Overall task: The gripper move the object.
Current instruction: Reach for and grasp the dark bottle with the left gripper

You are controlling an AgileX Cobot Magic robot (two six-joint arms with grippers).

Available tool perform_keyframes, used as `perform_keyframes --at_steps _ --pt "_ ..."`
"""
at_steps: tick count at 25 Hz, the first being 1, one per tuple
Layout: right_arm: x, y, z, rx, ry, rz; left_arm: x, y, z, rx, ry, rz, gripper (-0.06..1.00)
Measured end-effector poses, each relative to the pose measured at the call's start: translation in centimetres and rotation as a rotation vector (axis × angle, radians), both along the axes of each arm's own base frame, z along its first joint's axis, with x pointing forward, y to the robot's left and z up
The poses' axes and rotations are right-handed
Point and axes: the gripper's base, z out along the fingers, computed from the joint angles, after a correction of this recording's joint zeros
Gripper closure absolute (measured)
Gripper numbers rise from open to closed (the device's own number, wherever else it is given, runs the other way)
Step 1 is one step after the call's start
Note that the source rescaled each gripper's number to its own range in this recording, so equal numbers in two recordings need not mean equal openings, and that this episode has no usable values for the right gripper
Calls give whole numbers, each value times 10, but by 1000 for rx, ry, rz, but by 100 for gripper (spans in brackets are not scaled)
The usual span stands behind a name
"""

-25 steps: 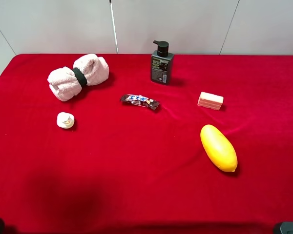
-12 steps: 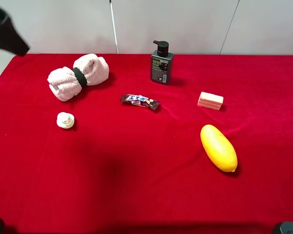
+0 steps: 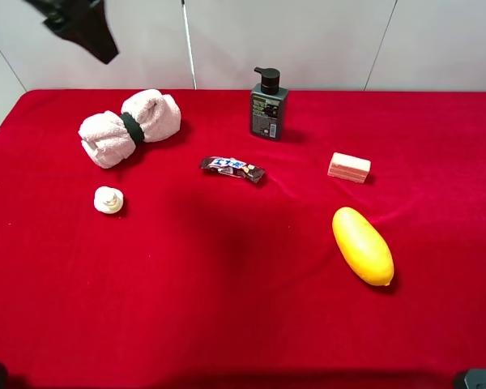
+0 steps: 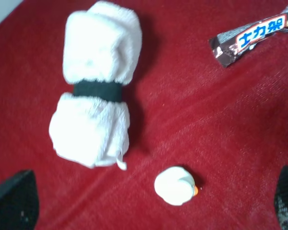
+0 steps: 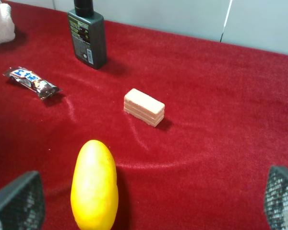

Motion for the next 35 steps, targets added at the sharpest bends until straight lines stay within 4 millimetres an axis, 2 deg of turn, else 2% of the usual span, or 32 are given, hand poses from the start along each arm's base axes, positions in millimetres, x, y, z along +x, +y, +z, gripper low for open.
perform_keyframes --at_steps 11,17,24,35 --pt "0 0 0 0 0 0 51 -58 -5 92 43 -251 -2" --pt "0 0 0 0 0 0 80 -92 -14 127 -26 -413 -2" --pt "0 0 0 0 0 0 89 -123 -29 147 -52 -540 -1" --pt "0 0 0 0 0 0 90 -145 -63 241 -41 -822 4"
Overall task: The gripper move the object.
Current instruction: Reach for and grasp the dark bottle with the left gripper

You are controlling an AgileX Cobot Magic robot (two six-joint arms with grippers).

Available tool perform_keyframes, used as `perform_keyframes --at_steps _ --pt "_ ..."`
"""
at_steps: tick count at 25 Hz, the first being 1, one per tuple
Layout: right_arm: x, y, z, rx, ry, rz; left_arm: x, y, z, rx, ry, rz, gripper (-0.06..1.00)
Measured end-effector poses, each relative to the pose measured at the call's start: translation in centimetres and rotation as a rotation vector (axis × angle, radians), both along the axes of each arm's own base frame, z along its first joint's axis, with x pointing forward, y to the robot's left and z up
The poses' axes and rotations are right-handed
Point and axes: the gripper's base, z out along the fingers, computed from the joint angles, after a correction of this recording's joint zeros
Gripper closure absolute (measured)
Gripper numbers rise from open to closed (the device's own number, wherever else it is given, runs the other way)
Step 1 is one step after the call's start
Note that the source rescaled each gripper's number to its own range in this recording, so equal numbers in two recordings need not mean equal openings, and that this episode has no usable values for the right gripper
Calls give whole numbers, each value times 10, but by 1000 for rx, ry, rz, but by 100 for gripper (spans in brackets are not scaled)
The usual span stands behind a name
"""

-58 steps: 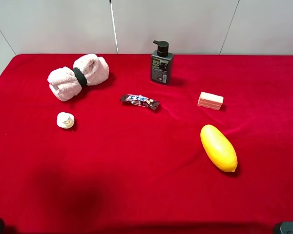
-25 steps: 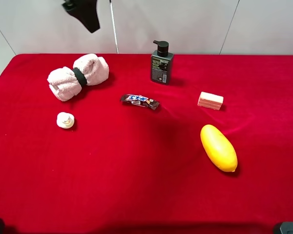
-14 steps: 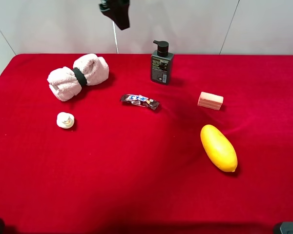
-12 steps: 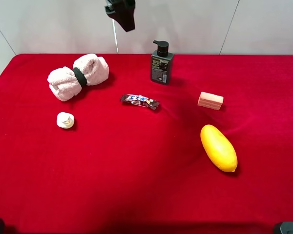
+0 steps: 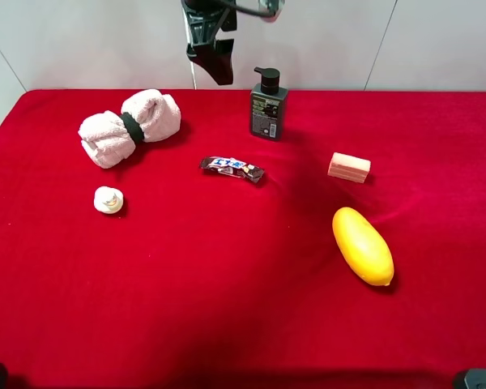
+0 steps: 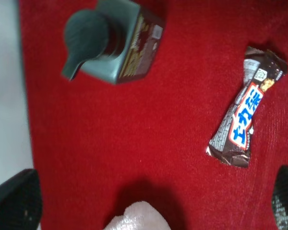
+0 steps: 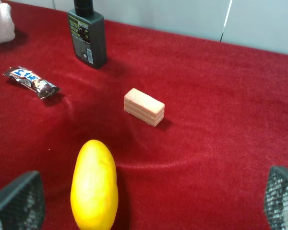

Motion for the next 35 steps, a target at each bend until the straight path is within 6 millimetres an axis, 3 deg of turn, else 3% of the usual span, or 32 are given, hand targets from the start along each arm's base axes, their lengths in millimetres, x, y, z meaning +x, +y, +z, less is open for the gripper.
perform_keyframes --at_steps 8,19,35 --pt "0 0 0 0 -1 0 12 -13 -23 -4 -68 -96 6" --pt "0 0 0 0 -1 0 32 -26 -51 -60 -172 -99 7" --pt "0 0 0 0 0 0 42 -45 -94 -103 -193 -104 8"
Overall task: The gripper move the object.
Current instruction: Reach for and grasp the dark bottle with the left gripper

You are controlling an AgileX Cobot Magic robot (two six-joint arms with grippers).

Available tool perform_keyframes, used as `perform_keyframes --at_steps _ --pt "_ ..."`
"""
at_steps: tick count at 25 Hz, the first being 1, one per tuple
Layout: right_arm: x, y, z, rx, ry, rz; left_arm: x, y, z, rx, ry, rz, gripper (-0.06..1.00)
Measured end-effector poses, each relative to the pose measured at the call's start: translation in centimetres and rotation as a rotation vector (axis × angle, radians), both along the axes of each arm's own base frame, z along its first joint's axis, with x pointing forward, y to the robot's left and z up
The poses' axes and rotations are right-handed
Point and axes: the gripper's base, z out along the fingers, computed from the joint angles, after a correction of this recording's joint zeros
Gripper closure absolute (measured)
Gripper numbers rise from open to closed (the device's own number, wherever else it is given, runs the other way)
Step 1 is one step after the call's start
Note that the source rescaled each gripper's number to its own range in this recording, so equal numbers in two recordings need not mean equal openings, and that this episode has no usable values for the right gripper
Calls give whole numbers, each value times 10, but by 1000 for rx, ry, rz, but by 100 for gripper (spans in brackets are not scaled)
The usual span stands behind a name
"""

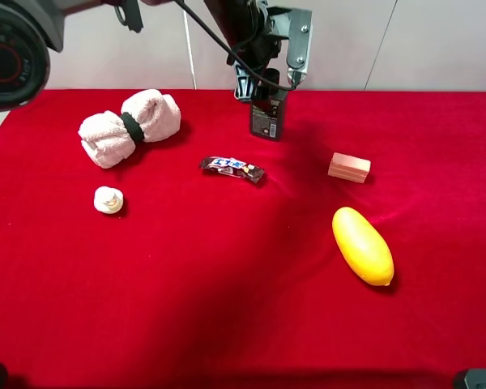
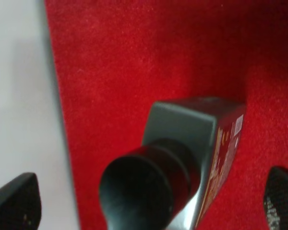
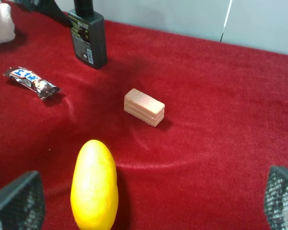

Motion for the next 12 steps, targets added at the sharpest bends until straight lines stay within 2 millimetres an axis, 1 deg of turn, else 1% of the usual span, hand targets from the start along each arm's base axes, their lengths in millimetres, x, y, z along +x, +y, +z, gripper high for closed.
perform_keyframes --at_steps 5,12 --pt "0 0 0 0 0 0 1 -1 -13 8 19 1 9" --pt "0 0 0 0 0 0 2 -3 -14 -17 13 5 9"
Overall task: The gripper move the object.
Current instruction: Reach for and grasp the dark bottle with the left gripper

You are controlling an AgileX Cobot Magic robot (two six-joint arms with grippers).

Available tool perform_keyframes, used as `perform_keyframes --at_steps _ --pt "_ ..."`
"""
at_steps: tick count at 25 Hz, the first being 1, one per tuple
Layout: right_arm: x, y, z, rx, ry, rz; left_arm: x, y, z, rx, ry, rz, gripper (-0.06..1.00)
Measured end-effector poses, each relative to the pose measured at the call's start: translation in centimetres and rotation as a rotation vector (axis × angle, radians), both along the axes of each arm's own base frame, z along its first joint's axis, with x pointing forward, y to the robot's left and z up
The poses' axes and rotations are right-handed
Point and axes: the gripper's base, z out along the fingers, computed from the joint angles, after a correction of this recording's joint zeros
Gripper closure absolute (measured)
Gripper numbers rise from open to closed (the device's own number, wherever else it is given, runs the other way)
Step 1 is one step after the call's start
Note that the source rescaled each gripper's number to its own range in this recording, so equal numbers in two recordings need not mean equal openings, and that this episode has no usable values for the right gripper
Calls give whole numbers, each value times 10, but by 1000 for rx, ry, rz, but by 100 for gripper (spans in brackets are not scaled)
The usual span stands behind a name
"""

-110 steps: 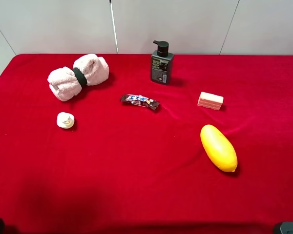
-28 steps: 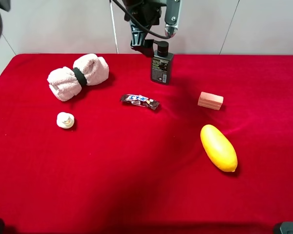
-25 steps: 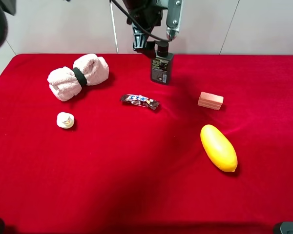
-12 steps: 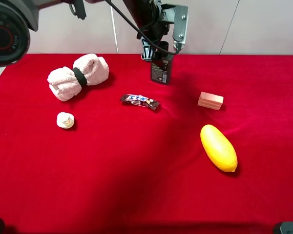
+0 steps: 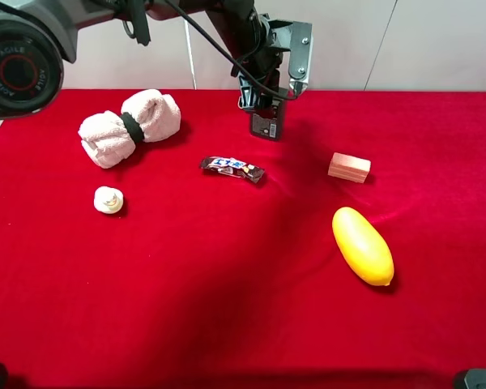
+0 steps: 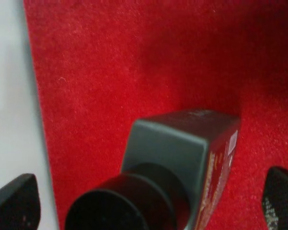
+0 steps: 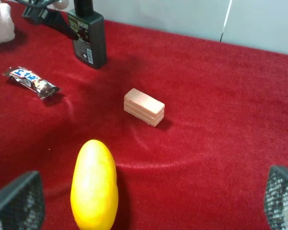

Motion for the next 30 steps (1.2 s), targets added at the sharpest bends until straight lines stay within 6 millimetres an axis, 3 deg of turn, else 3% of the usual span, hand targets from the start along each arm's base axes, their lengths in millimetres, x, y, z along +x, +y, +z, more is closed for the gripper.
perform_keyframes --at_steps 24,30 --pt "0 0 0 0 -1 0 -12 4 -6 59 147 -10 11" --pt "0 0 0 0 0 0 -17 7 -8 92 198 -15 19"
